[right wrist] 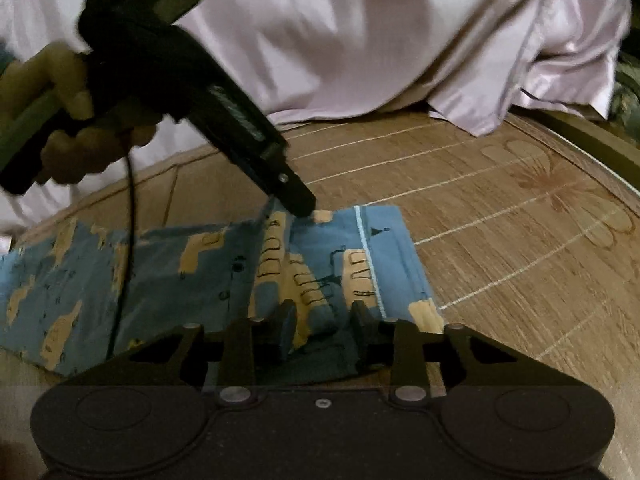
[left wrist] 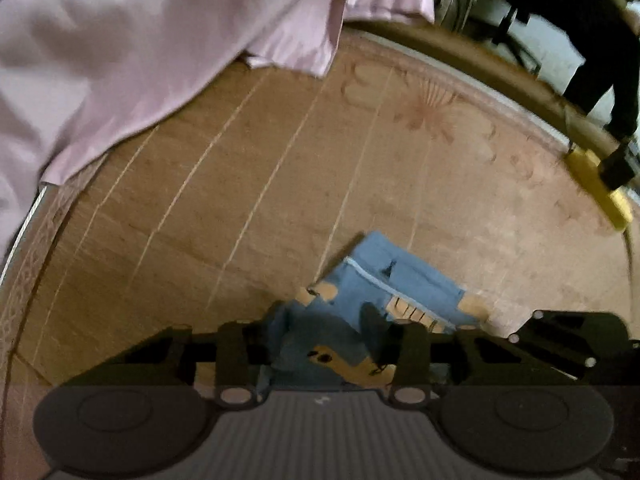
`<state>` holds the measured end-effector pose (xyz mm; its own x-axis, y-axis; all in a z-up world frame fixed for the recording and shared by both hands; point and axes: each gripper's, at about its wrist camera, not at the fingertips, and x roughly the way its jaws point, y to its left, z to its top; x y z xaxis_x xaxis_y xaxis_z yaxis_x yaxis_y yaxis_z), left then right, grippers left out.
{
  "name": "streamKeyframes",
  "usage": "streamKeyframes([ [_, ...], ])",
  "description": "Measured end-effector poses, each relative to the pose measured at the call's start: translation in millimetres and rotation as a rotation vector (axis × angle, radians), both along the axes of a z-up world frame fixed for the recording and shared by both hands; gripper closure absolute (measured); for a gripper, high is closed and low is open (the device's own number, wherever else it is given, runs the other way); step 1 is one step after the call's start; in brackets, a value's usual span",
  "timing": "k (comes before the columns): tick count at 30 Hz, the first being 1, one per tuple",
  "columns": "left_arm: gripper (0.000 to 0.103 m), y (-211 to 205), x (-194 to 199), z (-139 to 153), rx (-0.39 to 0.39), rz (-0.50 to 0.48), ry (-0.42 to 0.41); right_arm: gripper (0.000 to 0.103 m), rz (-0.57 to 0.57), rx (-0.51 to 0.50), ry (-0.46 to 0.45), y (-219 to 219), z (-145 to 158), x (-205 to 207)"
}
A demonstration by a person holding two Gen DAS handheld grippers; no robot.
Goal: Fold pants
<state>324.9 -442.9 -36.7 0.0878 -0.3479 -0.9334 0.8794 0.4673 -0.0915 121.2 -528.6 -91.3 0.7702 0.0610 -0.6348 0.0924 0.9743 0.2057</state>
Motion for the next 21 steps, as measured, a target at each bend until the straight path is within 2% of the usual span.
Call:
streamKeyframes([
  [3, 0.078, 2.6, -3.5, -0.3, -0.011, -0.020, -0.026, 0.082, 0.032, -0.040, 0.007, 9.6, -0.9, -0.8],
  [4, 0.082, 4.1, -5.0, -0.2, -0.013, -0.025, -0.028, 0.089, 0.033, -0.048, 0.005, 10.8, -0.2, -1.1],
  [13, 0.086, 9.0, -22.8, 16.8, -0.063, -0.061, -0.107, 0.095, 0.002, -0.053, -0.019, 7.3, 5.4, -8.8],
  [21, 0.086, -3.0, -34.8, 27.6, -0.152, -0.064, -0.126, 0.096, -0.118, -0.059, -0.053, -9.5, 15.5, -28.1],
])
